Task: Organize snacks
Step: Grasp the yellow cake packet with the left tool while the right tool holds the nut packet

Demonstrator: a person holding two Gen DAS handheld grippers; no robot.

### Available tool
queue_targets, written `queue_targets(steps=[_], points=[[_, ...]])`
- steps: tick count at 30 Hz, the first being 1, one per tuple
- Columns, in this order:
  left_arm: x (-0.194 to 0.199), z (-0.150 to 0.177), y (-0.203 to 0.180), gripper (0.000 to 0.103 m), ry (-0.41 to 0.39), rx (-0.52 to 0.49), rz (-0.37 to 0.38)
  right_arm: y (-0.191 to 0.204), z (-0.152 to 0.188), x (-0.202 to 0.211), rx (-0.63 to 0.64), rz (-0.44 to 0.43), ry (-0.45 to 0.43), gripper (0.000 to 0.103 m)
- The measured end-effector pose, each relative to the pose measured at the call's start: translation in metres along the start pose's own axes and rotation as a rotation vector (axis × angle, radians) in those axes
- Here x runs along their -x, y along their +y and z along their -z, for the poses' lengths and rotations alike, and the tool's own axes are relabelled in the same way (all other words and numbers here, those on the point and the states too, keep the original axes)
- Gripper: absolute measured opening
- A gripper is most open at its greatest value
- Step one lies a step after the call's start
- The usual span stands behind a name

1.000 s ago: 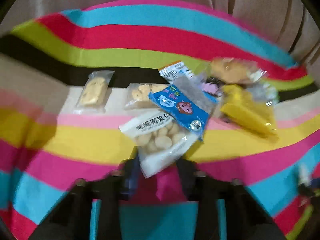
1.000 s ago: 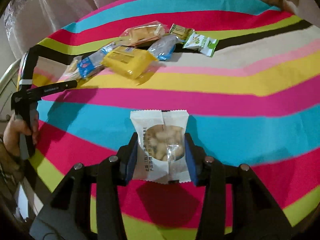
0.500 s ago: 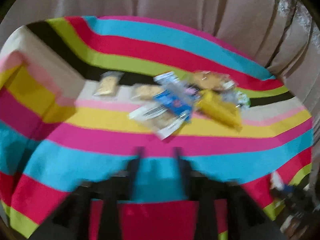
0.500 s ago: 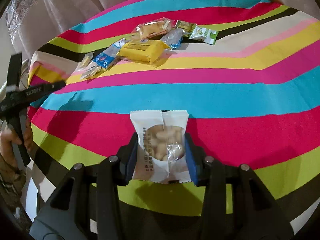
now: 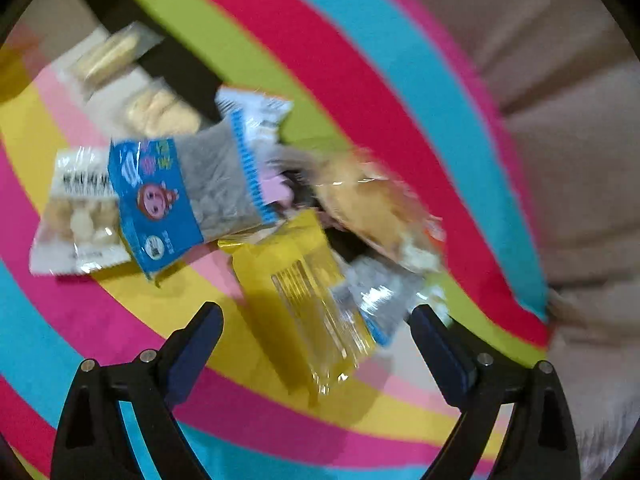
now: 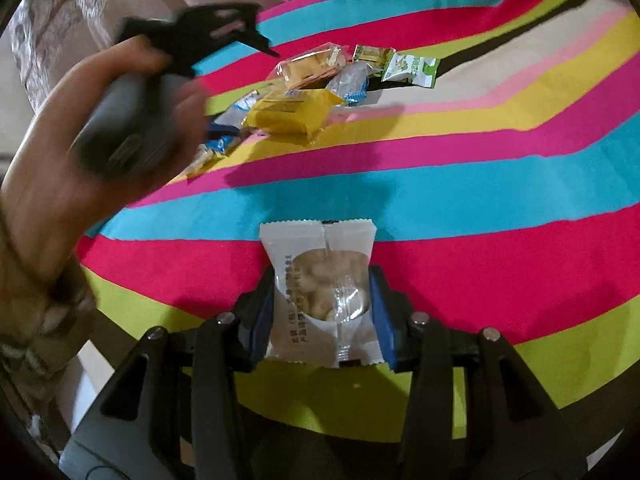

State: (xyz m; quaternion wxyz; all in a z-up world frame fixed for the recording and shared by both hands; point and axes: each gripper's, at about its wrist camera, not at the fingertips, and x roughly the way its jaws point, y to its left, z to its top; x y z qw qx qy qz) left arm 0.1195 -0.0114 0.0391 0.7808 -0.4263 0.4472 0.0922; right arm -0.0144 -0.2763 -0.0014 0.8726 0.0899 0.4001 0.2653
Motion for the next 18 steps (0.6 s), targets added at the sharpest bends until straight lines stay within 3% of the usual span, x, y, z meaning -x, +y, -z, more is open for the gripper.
queue_targets(steps=[3, 5, 7, 10, 13, 18], points=[[-0.028, 0.003, -0.011, 0.096, 0.060, 0.029, -0.089, -0.002, 0.000, 0.001, -0.013, -0.021, -0.001, 0.049], [-0.036, 0.011, -0.026, 0.098, 0.034, -0.071, -0.177, 0.001, 0.001, 0.001, -0.005, -0.019, -0.002, 0.049], [-0.043, 0.022, -0.037, 0.094, 0.055, -0.218, -0.228, 0.002, 0.002, 0.002, -0.003, -0.020, -0.005, 0.048], [-0.035, 0.033, -0.030, 0.072, -0.004, -0.350, -0.127, -0.002, 0.003, 0.006, -0.021, -0.009, -0.026, 0.048], [-0.012, 0.037, -0.005, 0.059, -0.038, -0.421, -0.044, -0.007, 0.003, 0.010, -0.049, 0.004, -0.044, 0.048], [0.046, 0.074, 0.039, 0.054, -0.043, -0.606, 0.017, -0.007, 0.006, 0.016, -0.056, 0.018, -0.070, 0.048]])
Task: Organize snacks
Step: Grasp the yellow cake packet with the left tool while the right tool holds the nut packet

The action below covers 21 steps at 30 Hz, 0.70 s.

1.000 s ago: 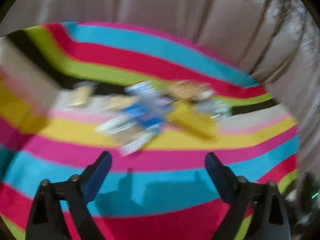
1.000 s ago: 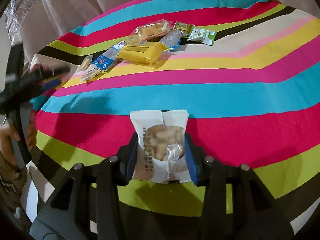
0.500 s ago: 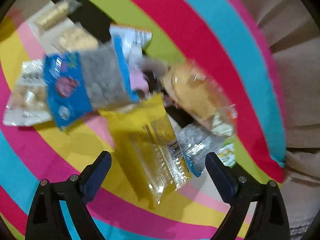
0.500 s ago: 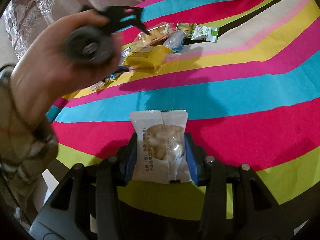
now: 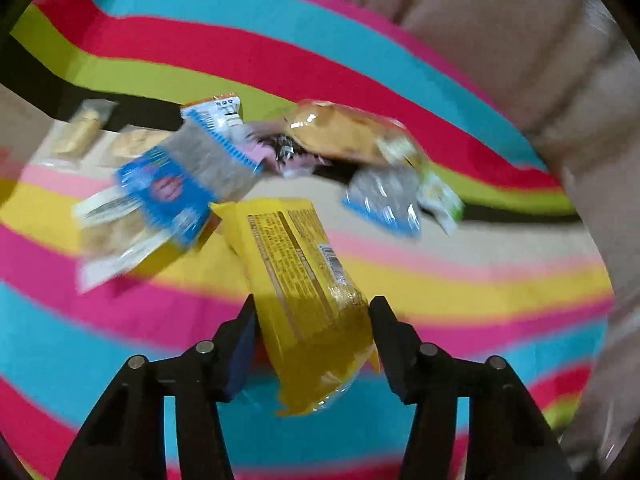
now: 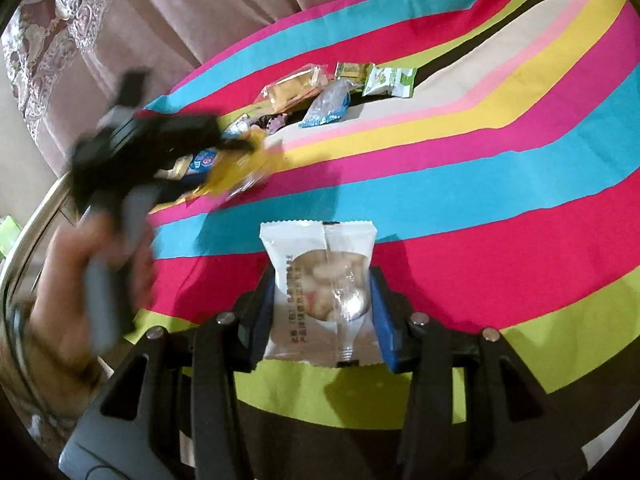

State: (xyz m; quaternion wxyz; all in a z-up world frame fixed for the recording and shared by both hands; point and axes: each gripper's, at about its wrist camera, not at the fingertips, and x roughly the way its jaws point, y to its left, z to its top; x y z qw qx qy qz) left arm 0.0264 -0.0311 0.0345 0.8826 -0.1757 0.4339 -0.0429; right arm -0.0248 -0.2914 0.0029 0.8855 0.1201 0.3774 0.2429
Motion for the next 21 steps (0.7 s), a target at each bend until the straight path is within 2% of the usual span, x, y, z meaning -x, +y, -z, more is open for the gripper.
queue_targets(steps=[2, 4, 5, 7, 10, 14, 15, 17, 18, 19, 20, 21], points=[[0.026, 0.032, 0.007, 0.054, 0.020, -0.075, -0.003, 0.001, 0.003, 0.005, -0.015, 0.006, -0.010, 0.048], [0.037, 0.045, 0.015, 0.054, 0.074, -0.108, 0.023, 0.000, 0.009, 0.007, -0.059, -0.002, 0.002, 0.048], [0.046, 0.051, 0.020, 0.054, 0.090, -0.101, 0.039, -0.001, 0.013, 0.008, -0.080, 0.000, 0.009, 0.048], [0.059, 0.048, 0.034, 0.056, 0.077, -0.036, 0.024, 0.001, 0.020, 0.011, -0.092, 0.002, 0.008, 0.048], [0.065, 0.035, 0.042, 0.087, 0.049, 0.009, -0.041, 0.012, 0.023, 0.012, -0.071, 0.008, 0.026, 0.048], [0.054, 0.020, 0.031, 0.088, 0.083, 0.022, -0.006, 0.025, 0.023, 0.020, -0.033, 0.019, 0.015, 0.048], [0.048, 0.019, 0.025, 0.088, 0.086, 0.004, -0.019, 0.026, 0.023, 0.022, -0.031, 0.020, 0.014, 0.048], [0.028, 0.023, 0.010, 0.088, 0.098, -0.083, -0.144, 0.029, 0.022, 0.024, -0.027, 0.023, 0.013, 0.048], [0.022, 0.026, 0.008, 0.086, 0.112, -0.099, -0.187, 0.030, 0.022, 0.026, -0.022, 0.029, 0.013, 0.048], [0.014, 0.032, 0.008, 0.072, 0.125, -0.106, -0.210, 0.031, 0.022, 0.029, -0.018, 0.031, 0.012, 0.048], [0.019, 0.041, 0.010, 0.049, 0.066, -0.124, -0.201, 0.033, 0.022, 0.032, -0.012, 0.033, 0.009, 0.048], [0.023, 0.044, 0.010, 0.050, 0.047, -0.130, -0.188, 0.035, 0.022, 0.035, -0.003, 0.037, 0.006, 0.048]])
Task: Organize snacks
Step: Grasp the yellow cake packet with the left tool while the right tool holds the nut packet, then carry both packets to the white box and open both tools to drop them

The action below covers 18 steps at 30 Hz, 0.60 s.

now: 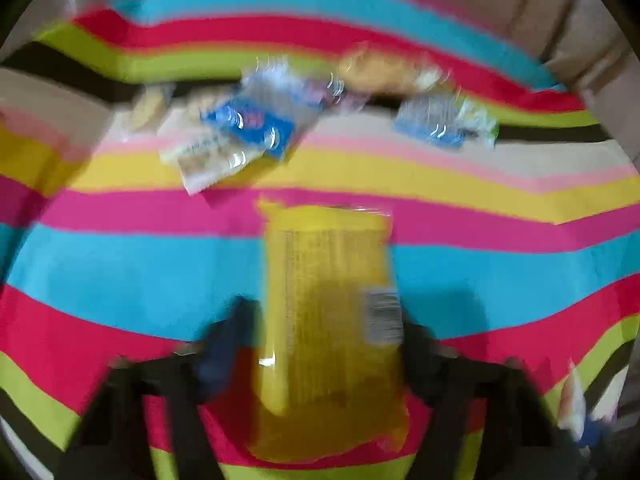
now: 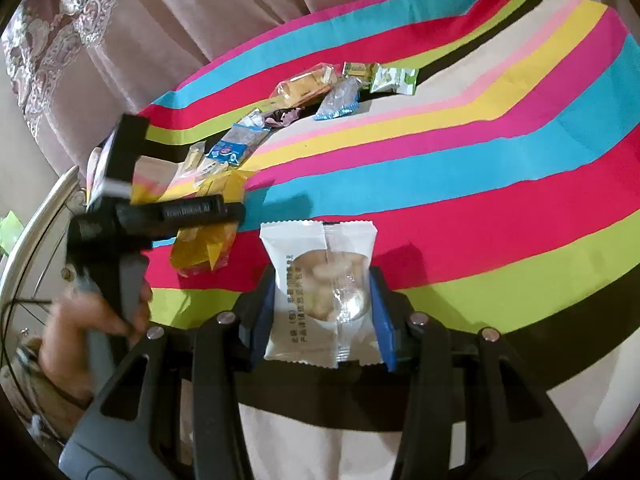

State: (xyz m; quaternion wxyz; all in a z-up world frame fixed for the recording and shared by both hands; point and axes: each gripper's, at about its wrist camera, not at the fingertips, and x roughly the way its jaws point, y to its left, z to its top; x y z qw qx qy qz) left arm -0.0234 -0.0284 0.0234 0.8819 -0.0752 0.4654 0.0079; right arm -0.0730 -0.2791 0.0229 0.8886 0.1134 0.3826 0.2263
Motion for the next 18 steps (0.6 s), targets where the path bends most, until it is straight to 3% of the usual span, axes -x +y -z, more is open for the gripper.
queue_targets(steps=[3, 6, 13, 18], points=[[0.026, 0.016, 0.013, 0.049, -0.079, 0.035, 0.028, 0.006, -0.001, 0.011, 0.025, 0.005, -0.022, 0.048], [0.066, 0.023, 0.013, 0.049, -0.194, 0.006, 0.026, 0.013, -0.005, 0.026, 0.018, -0.012, -0.068, 0.048], [0.175, 0.032, -0.002, 0.049, -0.501, -0.036, 0.066, 0.043, -0.017, 0.103, 0.089, -0.051, -0.335, 0.048], [0.226, 0.050, -0.016, 0.050, -0.628, -0.072, 0.119, 0.066, -0.014, 0.166, 0.157, -0.035, -0.508, 0.048]])
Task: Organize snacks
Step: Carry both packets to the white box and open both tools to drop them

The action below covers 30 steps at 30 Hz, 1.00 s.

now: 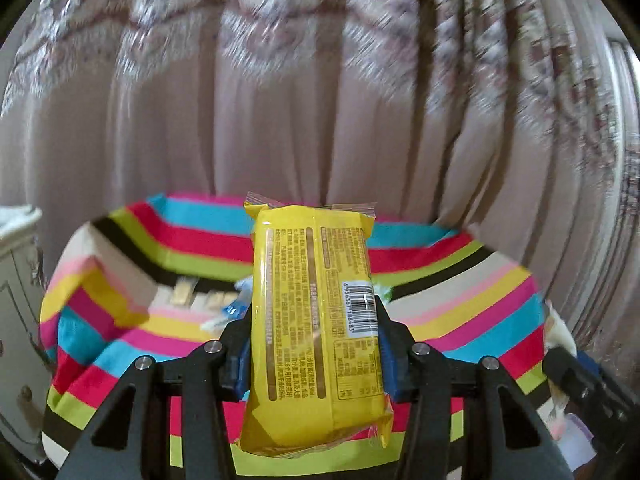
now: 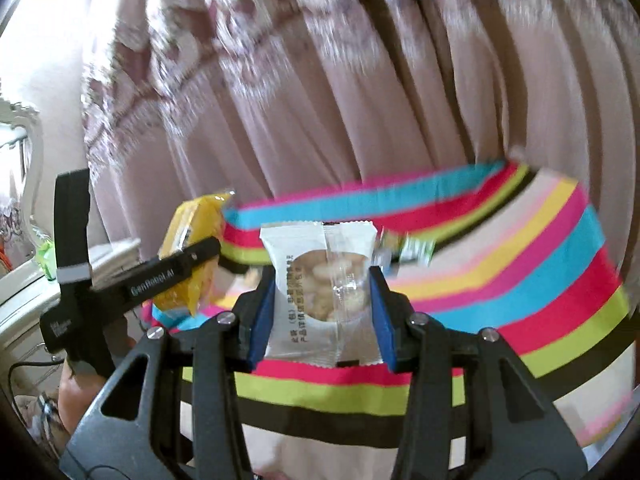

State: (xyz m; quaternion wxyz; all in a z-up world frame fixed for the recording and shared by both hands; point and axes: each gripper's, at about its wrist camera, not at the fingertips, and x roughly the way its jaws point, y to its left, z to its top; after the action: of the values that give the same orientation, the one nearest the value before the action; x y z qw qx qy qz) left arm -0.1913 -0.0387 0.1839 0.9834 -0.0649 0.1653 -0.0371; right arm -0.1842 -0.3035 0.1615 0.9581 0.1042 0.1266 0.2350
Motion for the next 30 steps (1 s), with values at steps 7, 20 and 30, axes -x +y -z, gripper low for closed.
queue_targets(steps=[7, 20, 30], points=[[0.056, 0.000, -0.039, 0.050, -0.101, -0.080, 0.080, 0.009, -0.015, 0.068, 0.069, 0.031, -0.100, 0.048], [0.120, 0.014, -0.111, 0.050, -0.153, -0.259, 0.191, -0.025, -0.002, 0.158, 0.035, 0.133, -0.140, 0.048], [0.142, 0.034, -0.174, 0.050, -0.132, -0.395, 0.328, -0.076, 0.018, 0.213, -0.054, 0.271, -0.145, 0.048]])
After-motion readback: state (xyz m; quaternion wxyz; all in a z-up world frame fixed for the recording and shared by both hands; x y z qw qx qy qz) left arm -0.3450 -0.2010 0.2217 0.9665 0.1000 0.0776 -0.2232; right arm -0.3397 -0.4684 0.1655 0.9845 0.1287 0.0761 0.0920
